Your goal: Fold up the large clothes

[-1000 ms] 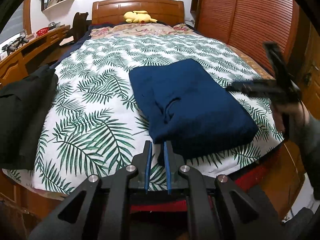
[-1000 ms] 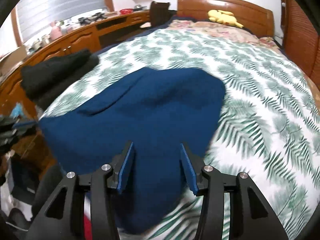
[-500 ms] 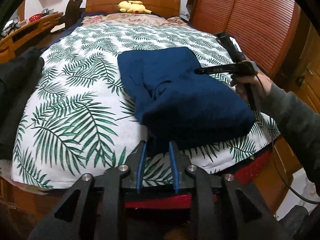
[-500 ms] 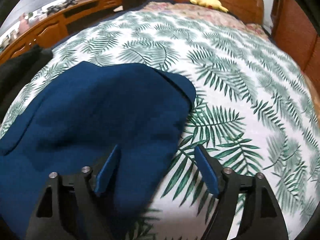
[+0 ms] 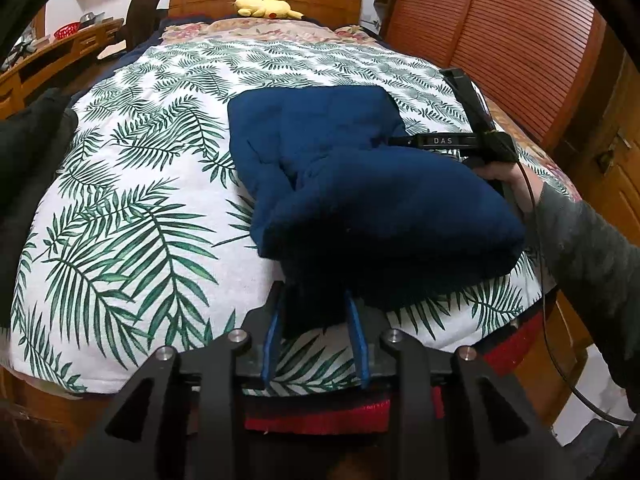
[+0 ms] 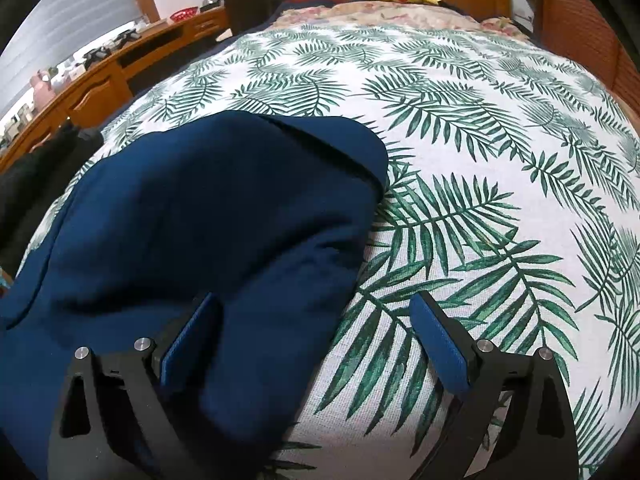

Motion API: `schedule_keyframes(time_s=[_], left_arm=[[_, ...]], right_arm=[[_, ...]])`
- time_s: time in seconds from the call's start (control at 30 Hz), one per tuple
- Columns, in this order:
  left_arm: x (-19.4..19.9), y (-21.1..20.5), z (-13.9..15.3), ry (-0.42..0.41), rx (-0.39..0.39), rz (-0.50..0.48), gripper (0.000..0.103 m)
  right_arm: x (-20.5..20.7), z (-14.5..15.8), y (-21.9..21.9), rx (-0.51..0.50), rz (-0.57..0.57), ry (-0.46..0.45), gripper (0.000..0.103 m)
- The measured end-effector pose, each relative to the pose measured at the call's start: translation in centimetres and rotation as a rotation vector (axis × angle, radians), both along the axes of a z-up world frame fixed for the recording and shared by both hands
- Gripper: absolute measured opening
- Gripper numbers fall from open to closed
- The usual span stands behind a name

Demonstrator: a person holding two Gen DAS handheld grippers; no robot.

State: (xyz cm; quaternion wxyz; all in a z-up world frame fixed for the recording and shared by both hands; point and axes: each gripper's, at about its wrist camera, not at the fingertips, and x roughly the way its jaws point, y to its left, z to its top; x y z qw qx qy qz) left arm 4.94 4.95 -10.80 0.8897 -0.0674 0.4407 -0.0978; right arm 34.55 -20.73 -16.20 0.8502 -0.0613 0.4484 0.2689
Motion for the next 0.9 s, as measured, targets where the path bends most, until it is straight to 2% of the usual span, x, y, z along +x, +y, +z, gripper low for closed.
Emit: schedule_keyframes(time_s=[0.3,0.4,0.43,0.47,0.5,0.57,0.67,0.7,0.77,0.9], left_arm=[[0.3,0.1,-0.8,0.015,-0.003,0.011,0.030],[0.5,0.2,-1.0,0.021,-0.007,0.015,0.031],[0.5,0.2,-1.1,0.023,-0.007,0.015,0.031],[0.5,0.3,-1.1,0.023,-0.013,0.015,0.031],[0.5,0.4,-1.2,0.023,-0.021,0.017,0.031],[0.5,0.8,-1.3,0.024,-0.053,0.026,0.031],[0.7,1.5,-1.6,0.041,-0.120,0.052,0.031],[0.7,1.7,-1.6,0.044,-0.140,0.058,0.029],[0.5,1.7,-1.5,0.033,-0.145,0.048,0.016],[-0.2,1.4,-0.4,-0.017,-0.117,0.038,0.008]], right_arm=[[0.1,0.1,-0.1,0.014,0.004,0.007,0.098],[-0.1,0.2,0.0,0.019,0.016,-0.005,0.092],[-0.2,0.3,0.0,0.022,0.021,-0.009,0.088],[-0.3,0.3,0.0,0.030,0.027,-0.011,0.080],[-0.5,0.5,0.1,0.049,0.043,-0.011,0.062],[-0.8,0.6,0.3,0.085,0.072,0.001,0.038],[-0.9,1.0,0.6,0.075,0.062,-0.001,0.016],[-1.0,1.1,0.6,0.077,0.058,-0.002,0.014],[-1.4,1.9,0.8,0.077,0.045,-0.023,0.008],[-2.5,3.9,1.4,0.065,0.016,-0.111,0.005]])
